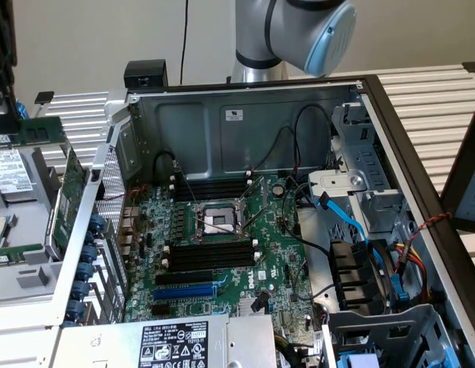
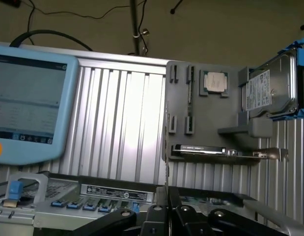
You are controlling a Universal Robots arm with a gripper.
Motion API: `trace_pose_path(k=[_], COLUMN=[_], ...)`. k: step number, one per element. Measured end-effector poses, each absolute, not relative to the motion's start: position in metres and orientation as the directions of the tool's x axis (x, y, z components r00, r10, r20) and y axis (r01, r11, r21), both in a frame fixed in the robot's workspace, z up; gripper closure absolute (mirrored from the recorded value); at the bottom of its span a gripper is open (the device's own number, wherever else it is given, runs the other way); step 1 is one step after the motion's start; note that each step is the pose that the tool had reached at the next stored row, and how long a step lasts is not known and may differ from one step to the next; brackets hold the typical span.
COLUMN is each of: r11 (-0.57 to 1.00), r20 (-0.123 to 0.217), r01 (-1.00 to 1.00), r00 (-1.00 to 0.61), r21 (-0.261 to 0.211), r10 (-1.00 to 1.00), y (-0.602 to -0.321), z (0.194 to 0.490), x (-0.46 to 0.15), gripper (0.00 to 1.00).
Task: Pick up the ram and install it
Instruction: 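Pick up the ram and move it above insertion slot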
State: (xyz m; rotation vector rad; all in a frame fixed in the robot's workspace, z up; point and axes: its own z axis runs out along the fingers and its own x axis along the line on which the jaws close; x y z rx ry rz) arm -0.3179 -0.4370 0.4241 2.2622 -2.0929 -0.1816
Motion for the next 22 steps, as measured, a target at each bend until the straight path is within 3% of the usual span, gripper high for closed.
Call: trace_pose_path(k=[22], r11=[-0.083], r20=[-0.05], r01=[-0.988], r00=[0.077], r21=[0.13], r10=[-0.996], y=[-0.441], z=[0.426], x=[-0.218], gripper=[0.87])
